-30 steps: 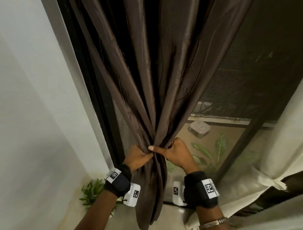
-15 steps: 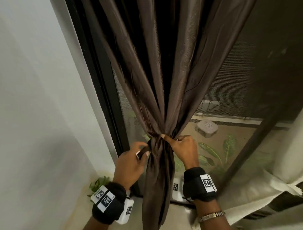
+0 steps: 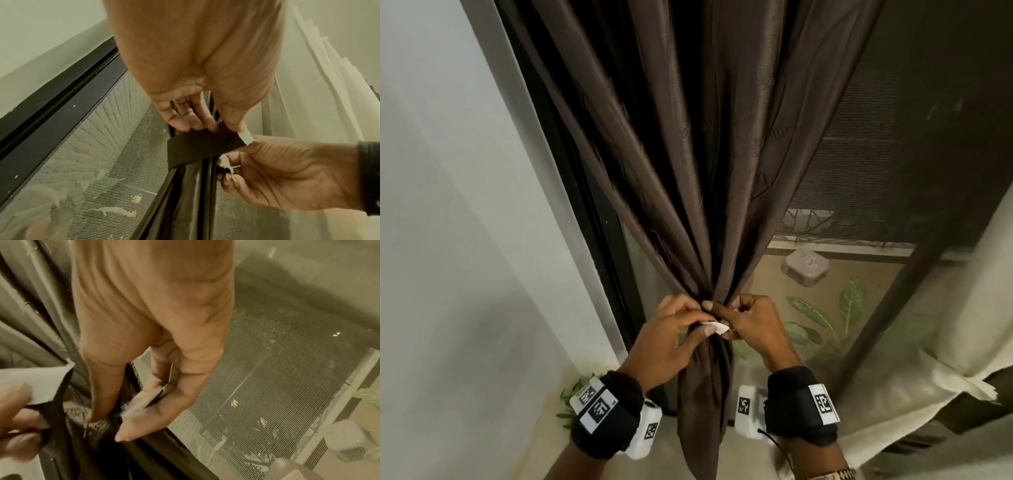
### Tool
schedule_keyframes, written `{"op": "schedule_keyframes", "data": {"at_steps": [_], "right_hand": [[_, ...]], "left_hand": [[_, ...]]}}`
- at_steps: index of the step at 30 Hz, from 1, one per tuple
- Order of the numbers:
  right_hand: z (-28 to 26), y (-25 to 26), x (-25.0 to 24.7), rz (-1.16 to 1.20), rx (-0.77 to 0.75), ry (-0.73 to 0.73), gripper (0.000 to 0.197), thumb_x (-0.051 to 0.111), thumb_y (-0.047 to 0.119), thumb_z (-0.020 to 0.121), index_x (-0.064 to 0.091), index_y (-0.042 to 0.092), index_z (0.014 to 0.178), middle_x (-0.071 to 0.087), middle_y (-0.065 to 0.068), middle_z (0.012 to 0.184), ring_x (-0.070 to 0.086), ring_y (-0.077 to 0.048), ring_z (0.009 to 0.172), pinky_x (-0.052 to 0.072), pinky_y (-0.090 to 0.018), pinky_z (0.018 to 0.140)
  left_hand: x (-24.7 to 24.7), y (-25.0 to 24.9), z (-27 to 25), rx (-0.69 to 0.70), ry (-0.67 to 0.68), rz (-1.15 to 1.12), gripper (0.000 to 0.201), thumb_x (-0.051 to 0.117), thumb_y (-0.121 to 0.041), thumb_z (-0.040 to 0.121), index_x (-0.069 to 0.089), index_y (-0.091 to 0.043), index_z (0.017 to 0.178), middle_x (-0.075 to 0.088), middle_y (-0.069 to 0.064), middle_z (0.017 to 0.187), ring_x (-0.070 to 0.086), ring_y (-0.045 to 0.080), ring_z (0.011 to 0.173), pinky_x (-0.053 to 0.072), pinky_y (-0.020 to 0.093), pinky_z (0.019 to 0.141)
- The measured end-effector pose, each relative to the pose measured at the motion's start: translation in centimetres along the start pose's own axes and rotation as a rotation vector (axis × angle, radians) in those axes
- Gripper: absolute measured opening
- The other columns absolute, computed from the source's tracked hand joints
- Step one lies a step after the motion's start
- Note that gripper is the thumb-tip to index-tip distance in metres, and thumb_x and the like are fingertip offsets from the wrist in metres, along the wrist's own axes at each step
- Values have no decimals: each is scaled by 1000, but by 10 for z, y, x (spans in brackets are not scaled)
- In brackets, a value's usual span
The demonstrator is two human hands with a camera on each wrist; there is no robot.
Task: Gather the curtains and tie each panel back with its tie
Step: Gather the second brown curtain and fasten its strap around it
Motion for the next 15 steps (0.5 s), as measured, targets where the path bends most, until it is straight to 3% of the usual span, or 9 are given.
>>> {"op": "schedule_keyframes", "data": {"at_steps": [2, 5, 8, 9, 11, 13, 15], "right_hand": [[0, -1, 1, -16, -6, -1, 42, 93, 36, 80, 62, 11, 66, 64, -7, 60, 66, -20, 60, 58, -29, 57], [2, -3, 3, -80, -45, -10, 47, 89, 44, 82, 61, 18, 54, 59, -2, 52, 56, -14, 53, 47, -31, 58], [1, -3, 9, -126, -134, 18, 46, 86, 35, 82, 58, 23, 47, 54, 8, 49, 51, -8, 53, 42, -31, 56], [0, -3, 12, -152, -153, 43, 34, 81, 33, 79, 64, 26, 51, 61, 11, 53, 58, -6, 56, 50, -35, 56], [-3, -3, 16, -173, -170, 109, 12, 73, 33, 77, 81, 24, 75, 79, 4, 73, 77, -14, 72, 66, -47, 64], [-4, -3, 16, -182, -155, 152, 25, 75, 31, 75, 85, 18, 93, 83, -6, 86, 81, -21, 80, 67, -54, 74], [-5, 0, 15, -203, -148, 188, 19, 82, 23, 80, 83, 10, 94, 82, -13, 87, 80, -26, 81, 65, -55, 82]], "left_hand": [[-1, -3, 3, 31, -16, -22, 21, 66, -43, 102, 78, -29, 112, 54, -21, 126, 53, 9, 127, 43, 20, 110], [6, -14, 10, 63, 108, -203, 13, 70, -23, 103, 79, -18, 112, 74, -11, 114, 69, 12, 115, 53, 32, 106], [9, -26, 17, 82, 175, -277, 17, 72, -14, 101, 82, -14, 116, 80, -6, 113, 74, 9, 111, 55, 26, 103], [9, -25, 21, 63, 161, -304, 19, 72, -13, 101, 81, -13, 118, 80, -4, 114, 75, 9, 111, 57, 24, 100], [8, -18, 30, -10, 117, -369, 23, 71, -9, 101, 80, -11, 123, 81, -2, 118, 76, 9, 112, 60, 25, 98], [8, -4, 38, -59, 91, -361, 25, 71, -9, 101, 78, -10, 125, 82, -2, 120, 76, 10, 114, 60, 31, 102], [8, 10, 43, -101, 62, -296, 28, 71, -10, 101, 78, -14, 128, 80, -6, 123, 73, 4, 118, 56, 32, 109]]}}
Point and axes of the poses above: each hand's wrist, its own z-axis towards the middle knuckle, its own x-axis out of the palm, y = z × x, the point moved 8 cm from there along z, towards the middle knuckle
